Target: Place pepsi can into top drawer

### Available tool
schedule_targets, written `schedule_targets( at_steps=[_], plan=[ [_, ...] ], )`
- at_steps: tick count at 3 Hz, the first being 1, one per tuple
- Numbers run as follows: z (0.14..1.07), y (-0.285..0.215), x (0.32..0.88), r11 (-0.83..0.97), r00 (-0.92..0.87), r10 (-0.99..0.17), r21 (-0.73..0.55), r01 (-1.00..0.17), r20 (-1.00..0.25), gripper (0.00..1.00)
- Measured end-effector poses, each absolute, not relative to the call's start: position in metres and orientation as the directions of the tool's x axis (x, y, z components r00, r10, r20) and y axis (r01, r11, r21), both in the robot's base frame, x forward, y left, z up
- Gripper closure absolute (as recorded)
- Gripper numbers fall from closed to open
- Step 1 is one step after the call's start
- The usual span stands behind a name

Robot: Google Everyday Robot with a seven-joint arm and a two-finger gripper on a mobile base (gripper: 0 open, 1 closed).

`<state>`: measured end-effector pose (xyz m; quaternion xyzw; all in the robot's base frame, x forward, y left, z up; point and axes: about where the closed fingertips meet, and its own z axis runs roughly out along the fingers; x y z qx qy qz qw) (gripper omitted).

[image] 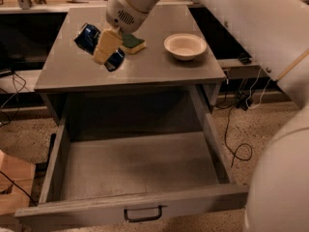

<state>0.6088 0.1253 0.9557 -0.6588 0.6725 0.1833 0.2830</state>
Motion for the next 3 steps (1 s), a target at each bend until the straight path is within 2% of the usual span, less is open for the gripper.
schedule_targets(
  at_steps=[2,3],
  plan=[
    [0.883,0.068,0.505,0.149,-0.181,-0.859,0.105,-0.983,-0.478,1.00],
    [0.843,0.041,0.481,0.234,-0.289,-0.857,0.177,-0.956,-0.427,1.00]
  ],
)
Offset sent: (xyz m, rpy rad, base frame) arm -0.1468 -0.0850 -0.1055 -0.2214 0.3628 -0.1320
